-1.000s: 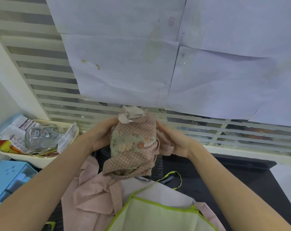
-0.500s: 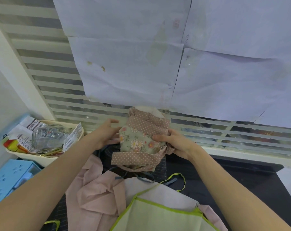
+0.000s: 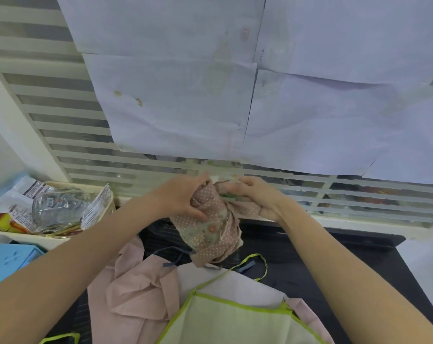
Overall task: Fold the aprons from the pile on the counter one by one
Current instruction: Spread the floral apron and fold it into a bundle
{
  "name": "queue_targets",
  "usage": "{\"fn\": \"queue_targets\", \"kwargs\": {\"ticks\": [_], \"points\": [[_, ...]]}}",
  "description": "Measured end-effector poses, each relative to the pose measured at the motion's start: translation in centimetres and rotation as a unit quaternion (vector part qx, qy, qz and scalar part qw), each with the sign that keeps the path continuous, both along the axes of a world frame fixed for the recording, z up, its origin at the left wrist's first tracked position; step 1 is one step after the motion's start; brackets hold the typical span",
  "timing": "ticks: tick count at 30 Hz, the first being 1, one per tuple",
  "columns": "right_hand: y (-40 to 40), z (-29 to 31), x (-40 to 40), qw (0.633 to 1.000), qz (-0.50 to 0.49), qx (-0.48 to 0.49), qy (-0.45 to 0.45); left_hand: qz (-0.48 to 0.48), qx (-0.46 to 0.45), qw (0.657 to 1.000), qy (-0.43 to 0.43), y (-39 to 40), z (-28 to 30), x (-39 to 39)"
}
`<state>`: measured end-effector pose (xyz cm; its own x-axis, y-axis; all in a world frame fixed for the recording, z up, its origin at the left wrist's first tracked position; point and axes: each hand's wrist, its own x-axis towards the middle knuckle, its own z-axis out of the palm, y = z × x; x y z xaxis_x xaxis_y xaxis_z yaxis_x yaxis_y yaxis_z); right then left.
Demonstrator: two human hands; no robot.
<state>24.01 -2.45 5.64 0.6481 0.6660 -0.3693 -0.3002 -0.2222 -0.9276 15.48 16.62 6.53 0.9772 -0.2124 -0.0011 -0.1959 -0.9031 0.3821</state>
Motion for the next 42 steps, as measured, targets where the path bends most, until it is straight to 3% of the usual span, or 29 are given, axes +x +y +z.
{"fn": "queue_targets", "kwargs": {"ticks": [2,4,6,8,11,17,20,22,24,27,31,35,40,42], "points": [[-0.5,0.0,1.0,0.988,-0.114,0.059,0.085,-0.034,0.091,0.995,-0.031,-0.1,-0.6,-0.8],[-0.7,-0.2,1.8,0.955,-0.189,0.115,0.197,-0.076,0.164,0.975,-0.127,0.0,-1.5,-1.4],[-0.8,0.2,1.9,0.919,-0.235,0.157,0.275,-0.065,0.162,0.965,-0.196,0.3,-2.4,-1.9],[-1.0,0.1,1.6,0.896,-0.258,0.182,0.311,-0.043,0.136,0.967,-0.210,0.8,-3.1,-2.2],[-1.3,-0.3,0.8,0.906,-0.265,0.137,0.299,-0.006,0.130,0.965,-0.229,1.4,-3.4,-2.6],[-0.7,-0.8,-2.1,0.922,-0.257,0.096,0.273,0.126,-0.005,0.948,-0.293,1.8,-2.4,-2.4],[0.6,-2.5,-3.4,0.960,-0.249,0.018,0.129,0.165,-0.066,0.936,-0.303,0.9,-2.2,-2.4],[1.4,-3.6,-3.7,0.962,-0.267,-0.020,0.044,0.170,-0.131,0.929,-0.302,-0.2,-2.0,-2.6],[1.6,-3.9,-3.4,0.957,-0.283,-0.002,0.055,0.161,-0.195,0.923,-0.290,-1.1,-1.4,-2.7],[0.6,-3.5,-2.9,0.942,-0.273,0.082,0.180,0.162,-0.311,0.911,-0.217,-1.2,-0.4,-2.6],[0.3,-2.6,-2.4,0.915,-0.237,0.173,0.278,0.189,-0.491,0.838,-0.144,-0.5,-0.2,-2.1],[0.9,-1.2,-1.5,0.934,-0.184,0.163,0.260,0.230,-0.606,0.752,-0.117,-0.1,-0.6,-1.9],[0.9,0.2,-0.1,0.961,-0.166,0.147,0.164,0.236,-0.640,0.723,-0.110,0.9,-0.2,-1.9],[1.3,0.9,-0.1,0.946,-0.191,0.191,0.177,0.240,-0.666,0.698,-0.111,0.7,0.1,-1.9]]}}
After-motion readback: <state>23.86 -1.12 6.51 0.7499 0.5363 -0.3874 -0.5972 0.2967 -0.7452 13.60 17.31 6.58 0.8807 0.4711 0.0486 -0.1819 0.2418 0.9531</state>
